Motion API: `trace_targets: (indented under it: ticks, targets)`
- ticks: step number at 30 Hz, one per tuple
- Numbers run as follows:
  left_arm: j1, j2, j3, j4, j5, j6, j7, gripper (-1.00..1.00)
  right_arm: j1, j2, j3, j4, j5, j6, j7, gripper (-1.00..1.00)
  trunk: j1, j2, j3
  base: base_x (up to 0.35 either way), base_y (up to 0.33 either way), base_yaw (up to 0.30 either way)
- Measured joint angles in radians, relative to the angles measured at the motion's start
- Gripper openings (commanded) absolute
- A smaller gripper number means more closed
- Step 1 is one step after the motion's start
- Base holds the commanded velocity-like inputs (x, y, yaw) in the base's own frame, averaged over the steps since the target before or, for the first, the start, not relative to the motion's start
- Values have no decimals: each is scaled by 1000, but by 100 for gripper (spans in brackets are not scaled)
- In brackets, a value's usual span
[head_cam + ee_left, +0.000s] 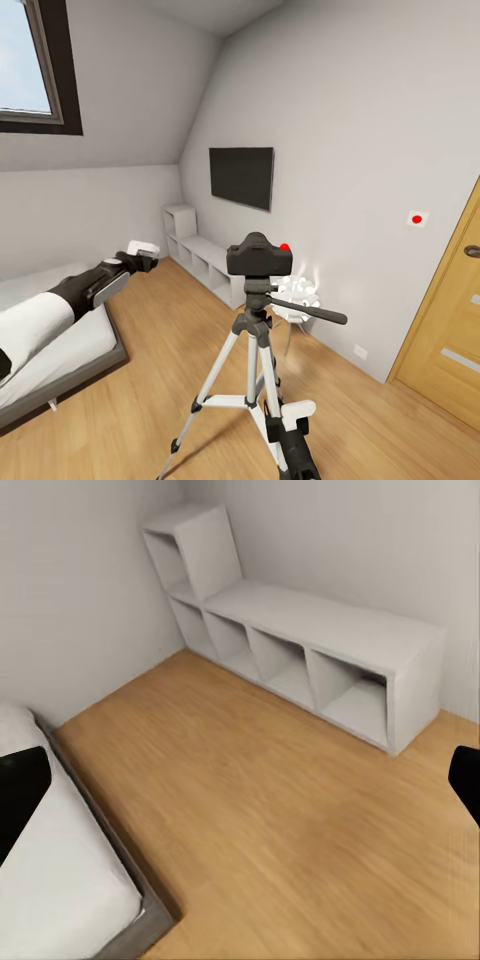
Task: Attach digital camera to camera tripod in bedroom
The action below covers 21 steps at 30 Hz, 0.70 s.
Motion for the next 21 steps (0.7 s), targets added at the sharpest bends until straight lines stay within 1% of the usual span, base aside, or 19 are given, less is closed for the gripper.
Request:
trace_targets:
  ticks: [1,2,3,5,6,8,9,10,11,12,13,14,15,16,17,18,19,21]
  targets:
    - [48,0,-29,-2,16,-74,35,100,0,0,0,0,0,0,0,-100,0,0,0,0,0,0]
    - [80,0,-46,-3,31,-123,51,100,0,0,0,-2,0,2,0,-100,0,1,0,0,0,0]
    - [122,-1,-68,-5,58,-188,65,100,0,0,0,0,-1,0,0,-100,0,0,0,0,0,0]
    - [182,0,-121,-10,92,-269,77,100,0,0,1,-1,-1,1,0,-100,0,0,0,0,0,0]
    - [196,0,-136,-12,101,-291,78,100,0,0,1,-1,-1,2,0,-100,0,0,0,0,0,0]
    - [245,-1,-206,-27,146,-394,86,100,0,0,1,-1,-1,2,0,-100,0,0,0,0,0,0]
    - [258,-1,-227,-33,159,-422,92,100,0,0,1,-1,-1,2,0,-100,0,0,0,0,0,0]
    - [280,-1,-272,-49,189,-472,116,100,0,0,1,-1,-1,2,0,-100,0,0,0,0,0,0]
    - [301,-1,-323,-70,224,-520,158,100,0,0,0,-1,0,2,0,-100,0,0,0,0,0,0]
    - [317,0,-382,-100,260,-565,216,100,0,0,0,-1,0,2,-1,-100,0,0,0,0,0,0]
    - [338,1,-536,-177,328,-659,362,100,0,0,-1,-2,3,4,-2,-100,0,0,0,0,0,0]
    - [345,3,-647,-224,364,-719,446,100,-1,0,-1,-3,3,8,-2,-100,0,0,0,0,0,0]
    - [347,5,-751,-270,393,-784,526,100,-1,0,-2,-3,4,7,-1,-100,0,0,0,0,0,0]
    - [349,6,-847,-314,418,-853,603,100,-1,0,-3,-3,4,8,-1,-100,0,0,0,0,0,0]
    - [350,6,-931,-351,437,-920,673,100,-1,0,-3,-3,5,8,-1,-100,0,0,0,0,0,0]
    - [351,7,-970,-366,444,-952,706,100,-1,0,-4,-3,5,8,-1,-100,0,0,0,0,0,0]
    - [351,8,-1036,-388,455,-1008,761,100,-1,0,-3,-3,5,8,-2,-100,0,0,0,0,0,0]
    - [352,13,-1168,-417,469,-1120,841,100,-1,0,-2,-3,3,9,-3,-100,0,0,0,0,0,0]
